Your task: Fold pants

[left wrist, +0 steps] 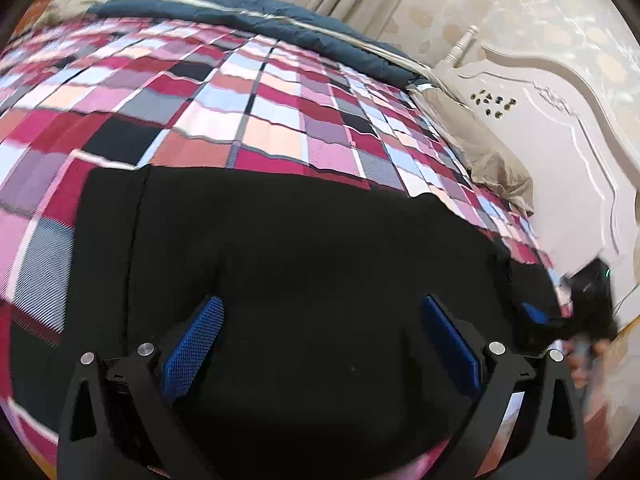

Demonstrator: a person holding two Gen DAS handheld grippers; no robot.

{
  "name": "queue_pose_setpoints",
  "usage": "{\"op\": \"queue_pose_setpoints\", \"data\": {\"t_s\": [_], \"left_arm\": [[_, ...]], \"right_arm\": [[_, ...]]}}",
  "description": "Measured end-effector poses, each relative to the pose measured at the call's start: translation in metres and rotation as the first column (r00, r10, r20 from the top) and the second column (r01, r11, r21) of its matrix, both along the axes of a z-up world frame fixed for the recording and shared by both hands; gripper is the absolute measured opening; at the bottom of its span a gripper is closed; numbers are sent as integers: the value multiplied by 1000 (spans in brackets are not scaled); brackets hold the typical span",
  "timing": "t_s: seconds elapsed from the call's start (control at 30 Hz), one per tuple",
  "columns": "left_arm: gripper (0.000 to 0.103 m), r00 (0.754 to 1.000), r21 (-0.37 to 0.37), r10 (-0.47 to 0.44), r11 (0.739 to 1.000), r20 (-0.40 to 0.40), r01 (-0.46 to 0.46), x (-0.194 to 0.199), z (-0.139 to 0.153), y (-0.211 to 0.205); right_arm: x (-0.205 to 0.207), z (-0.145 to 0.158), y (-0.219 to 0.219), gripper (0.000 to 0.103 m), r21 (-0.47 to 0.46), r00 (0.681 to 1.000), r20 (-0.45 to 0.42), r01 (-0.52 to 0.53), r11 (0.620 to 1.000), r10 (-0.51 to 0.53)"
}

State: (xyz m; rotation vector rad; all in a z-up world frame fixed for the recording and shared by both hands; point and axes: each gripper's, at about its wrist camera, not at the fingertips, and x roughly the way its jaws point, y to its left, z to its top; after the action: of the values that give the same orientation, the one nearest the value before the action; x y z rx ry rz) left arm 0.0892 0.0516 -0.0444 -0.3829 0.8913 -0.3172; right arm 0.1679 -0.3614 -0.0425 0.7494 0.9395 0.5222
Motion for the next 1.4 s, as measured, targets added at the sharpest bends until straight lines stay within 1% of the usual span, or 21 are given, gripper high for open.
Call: {"op": "queue_pose_setpoints", "data": {"t_s": [0.07, 0.17, 0.2, 0.27, 0.33, 0.43, 0.5, 0.53, 0.6, 0.73, 0.87, 0.9, 0.93, 0.97, 1.0, 1.13, 1.17, 1.2, 1.23, 1.27, 1.4], "left_arm": [[98, 1000, -33, 8, 999, -4, -8, -6, 11, 14], [98, 998, -120, 50, 992, 38, -45, -20, 24, 50], [98, 998, -164, 62, 985, 24, -57, -22, 23, 65], [98, 994, -210, 104, 972, -27, -107, -21, 14, 91], [98, 984, -224, 158, 959, -88, -174, -20, 1, 114], [98, 974, -246, 190, 945, -120, -214, -20, -10, 130], [98, 975, -297, 171, 932, -139, -206, -18, -16, 135], [98, 977, -348, 134, 919, -166, -186, -13, -23, 134], [98, 977, -394, 93, 904, -194, -164, -8, -29, 132], [98, 984, -351, 52, 930, -173, -110, 2, -26, 121], [97, 984, -395, 39, 913, -175, -107, 5, -27, 125], [90, 984, -388, 29, 916, -178, -97, 6, -27, 122], [77, 983, -377, 19, 922, -185, -89, 7, -27, 119], [48, 975, -359, -4, 930, -221, -78, 11, -31, 112], [34, 963, -345, -7, 934, -270, -90, 14, -38, 108], [30, 958, -390, 11, 912, -288, -127, 14, -45, 114], [26, 957, -401, 18, 906, -291, -139, 12, -44, 115], [17, 957, -415, 18, 899, -291, -143, 12, -42, 114], [17, 958, -431, 17, 891, -287, -145, 11, -38, 113], [14, 963, -442, 20, 886, -268, -141, 9, -28, 110], [14, 985, -474, -3, 877, -173, -81, 9, 16, 92]], "right_arm": [[-2, 3, 6, 101, -49, 1000, 6, 2, 999, -1], [-3, 1, 5, 101, -47, 1000, 4, 19, 999, -18], [-4, 0, 3, 101, -40, 1000, 1, 18, 999, -18], [-4, -1, 1, 101, -26, 1000, -1, 19, 999, -19], [-5, 0, 4, 101, -28, 1000, 3, 18, 999, -18], [-5, 0, 7, 101, -44, 1000, 22, 24, 999, -23], [-9, 1, 9, 101, -60, 999, 37, 29, 998, -26], [-11, 2, 11, 101, -71, 998, 47, 32, 997, -28], [-12, 2, 13, 101, -85, 998, 58, 38, 996, -34], [-12, 2, 12, 101, -81, 997, 57, 51, 995, -46], [-13, 2, 11, 101, -77, 997, 59, 53, 996, -48], [-13, 2, 11, 101, -78, 997, 62, 53, 995, -49], [-14, 2, 11, 101, -80, 997, 63, 54, 995, -49], [-14, 2, 11, 101, -81, 997, 65, 54, 995, -48], [-15, 3, 11, 101, -82, 997, 66, 54, 995, -49], [-15, 3, 11, 101, -85, 996, 68, 58, 995, -52], [-15, 3, 11, 101, -86, 996, 68, 56, 995, -51], [-15, 3, 11, 101, -87, 996, 68, 56, 995, -50], [-15, 3, 11, 101, -87, 997, 67, 55, 995, -49], [-15, 3, 11, 101, -86, 997, 66, 56, 995, -50], [-15, 3, 11, 101, -83, 997, 67, 55, 995, -49]]}}
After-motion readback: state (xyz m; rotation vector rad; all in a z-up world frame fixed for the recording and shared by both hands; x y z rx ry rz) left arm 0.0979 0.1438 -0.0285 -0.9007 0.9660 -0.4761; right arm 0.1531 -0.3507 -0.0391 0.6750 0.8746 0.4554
